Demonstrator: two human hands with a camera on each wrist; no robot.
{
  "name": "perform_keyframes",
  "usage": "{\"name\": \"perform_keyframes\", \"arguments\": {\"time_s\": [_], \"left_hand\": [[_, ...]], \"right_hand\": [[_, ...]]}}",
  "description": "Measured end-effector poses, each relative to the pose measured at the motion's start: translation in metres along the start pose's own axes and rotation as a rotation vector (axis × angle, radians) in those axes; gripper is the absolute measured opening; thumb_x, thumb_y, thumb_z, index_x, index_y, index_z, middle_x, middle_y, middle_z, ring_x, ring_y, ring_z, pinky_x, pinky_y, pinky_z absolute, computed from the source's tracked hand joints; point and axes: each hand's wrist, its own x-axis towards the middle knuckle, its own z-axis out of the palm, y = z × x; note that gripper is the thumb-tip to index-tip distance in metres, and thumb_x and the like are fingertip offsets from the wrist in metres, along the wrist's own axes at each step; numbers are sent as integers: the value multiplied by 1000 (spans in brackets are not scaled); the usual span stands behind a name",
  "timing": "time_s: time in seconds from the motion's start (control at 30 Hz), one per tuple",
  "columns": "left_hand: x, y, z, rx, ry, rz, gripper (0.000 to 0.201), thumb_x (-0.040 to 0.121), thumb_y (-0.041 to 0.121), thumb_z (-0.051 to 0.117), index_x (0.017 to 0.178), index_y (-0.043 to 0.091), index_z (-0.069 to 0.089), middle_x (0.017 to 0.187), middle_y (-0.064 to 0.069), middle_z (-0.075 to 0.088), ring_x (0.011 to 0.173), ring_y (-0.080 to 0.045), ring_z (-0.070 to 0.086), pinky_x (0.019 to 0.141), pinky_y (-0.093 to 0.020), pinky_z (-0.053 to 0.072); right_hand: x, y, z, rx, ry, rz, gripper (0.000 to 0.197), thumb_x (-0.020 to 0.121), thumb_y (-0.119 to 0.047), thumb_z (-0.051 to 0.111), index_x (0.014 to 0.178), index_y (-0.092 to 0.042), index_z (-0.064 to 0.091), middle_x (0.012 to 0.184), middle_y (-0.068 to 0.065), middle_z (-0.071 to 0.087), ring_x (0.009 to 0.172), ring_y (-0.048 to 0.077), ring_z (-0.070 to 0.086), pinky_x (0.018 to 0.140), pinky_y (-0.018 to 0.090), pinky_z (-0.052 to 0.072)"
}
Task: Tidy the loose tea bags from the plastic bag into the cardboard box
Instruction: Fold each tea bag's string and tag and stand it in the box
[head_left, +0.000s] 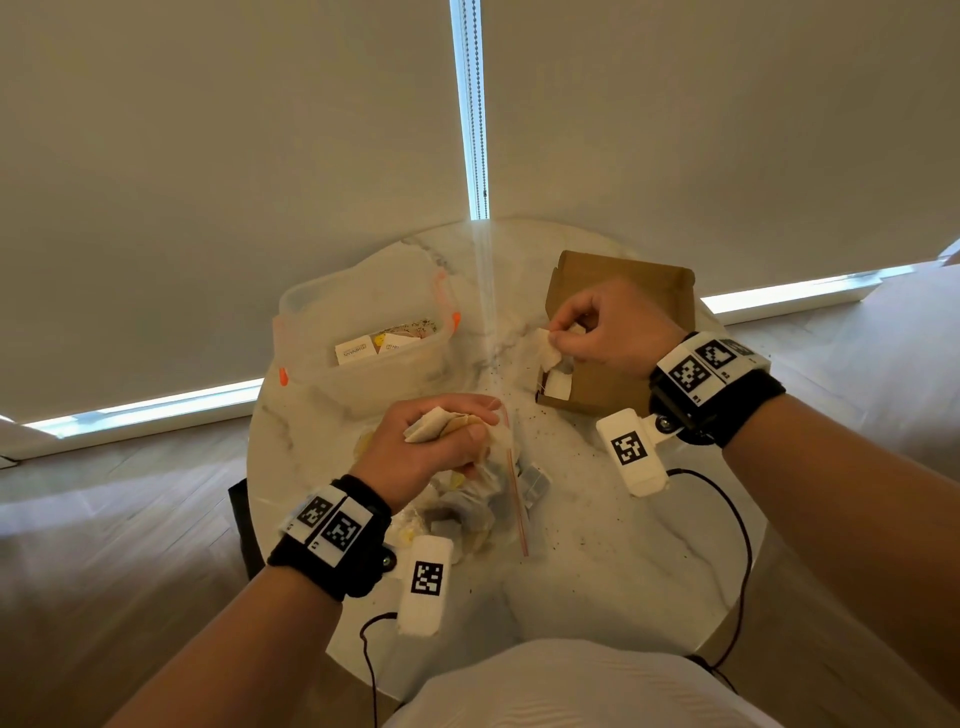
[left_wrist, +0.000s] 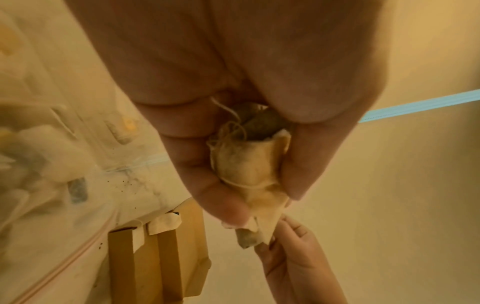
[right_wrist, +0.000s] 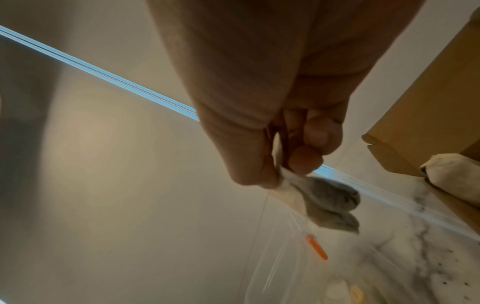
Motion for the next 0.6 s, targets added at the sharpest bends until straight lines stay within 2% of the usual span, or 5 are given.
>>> {"name": "perform_keyframes", "arguments": {"time_s": [0.07,0.2,0.37,0.5,0.6], "left_hand": [[1,-1,-2,-84,23,-12,16,76,26,73,84,13,76,125,-9,67,83,-28,68,61,-35,55],[2,0,-4,-221,66,-33,18,72,25,74,77,9,71,126,-16,64,72,-31,65,53,-32,54],[3,-3,-6,-233,65,-52,19,67,23,73,73,6,67,125,-19,63,75,-31,65,51,-33,52],[2,-5,-10,-252,20,-57,14,69,17,69,71,5,64,127,-22,62,70,-32,62,52,-34,52],[1,-6,-13,-248,31,-75,9,70,12,67,71,4,64,127,-22,62,70,-33,63,51,-34,53]], "right_hand": [[1,4,1,12,-6,18,3,87,-23,70,84,-23,71,79,-7,67,61,5,53,56,15,39],[2,12,3,21,25,54,5,87,-22,71,82,-24,69,83,-12,64,69,6,57,60,17,41],[3,18,0,28,89,79,2,87,-22,70,86,-22,71,78,-12,62,68,4,55,60,17,39],[4,19,-3,20,122,89,4,87,-21,70,85,-24,71,79,-11,64,68,5,56,60,16,40],[5,19,-5,24,154,97,3,87,-19,69,86,-20,72,78,-12,63,71,4,56,62,15,40]]}}
